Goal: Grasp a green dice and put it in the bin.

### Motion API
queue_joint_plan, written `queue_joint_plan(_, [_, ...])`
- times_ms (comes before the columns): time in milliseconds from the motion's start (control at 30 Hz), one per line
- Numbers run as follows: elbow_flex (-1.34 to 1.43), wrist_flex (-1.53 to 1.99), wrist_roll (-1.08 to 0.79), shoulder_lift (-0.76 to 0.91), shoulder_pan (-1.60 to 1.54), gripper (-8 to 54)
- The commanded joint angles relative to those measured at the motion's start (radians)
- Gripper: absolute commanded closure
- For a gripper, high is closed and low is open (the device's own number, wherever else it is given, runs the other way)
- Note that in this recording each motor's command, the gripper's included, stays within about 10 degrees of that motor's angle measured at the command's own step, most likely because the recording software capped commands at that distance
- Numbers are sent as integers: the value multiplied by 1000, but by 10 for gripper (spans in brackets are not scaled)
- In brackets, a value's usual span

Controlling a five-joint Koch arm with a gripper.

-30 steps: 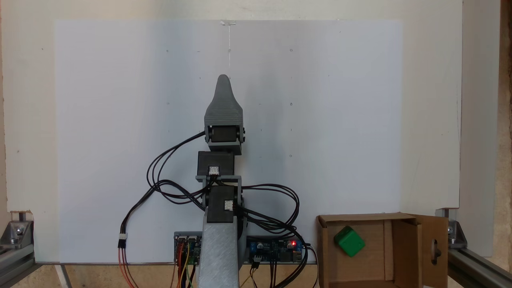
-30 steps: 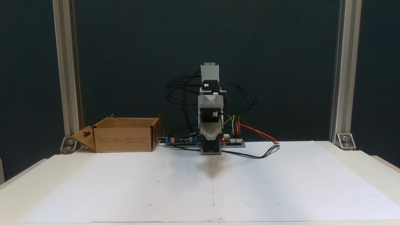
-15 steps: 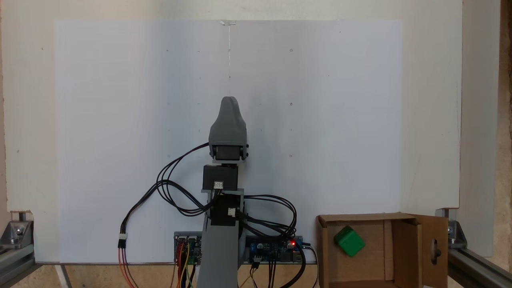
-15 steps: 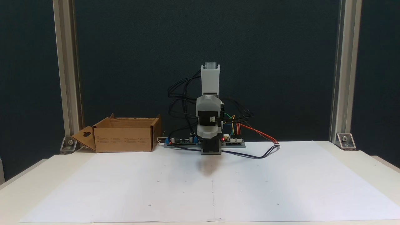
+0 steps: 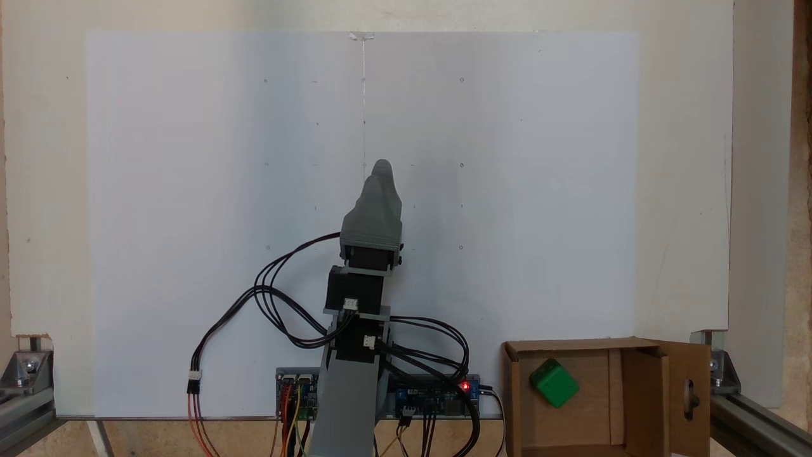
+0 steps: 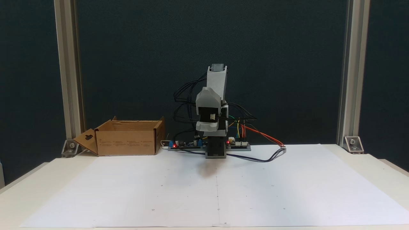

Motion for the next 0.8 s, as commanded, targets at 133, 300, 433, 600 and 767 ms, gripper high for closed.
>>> queue_joint_plan(133, [67,-89,-38,110,-43,18])
queue_joint_plan(300, [75,-92,-38,110,-43,15])
queue_joint_plan(433, [75,-92,-38,110,-66,16])
queue_joint_plan(600, [75,-92,-40,110,-130,17])
queue_joint_plan(767, [75,-92,-40,109,-146,17])
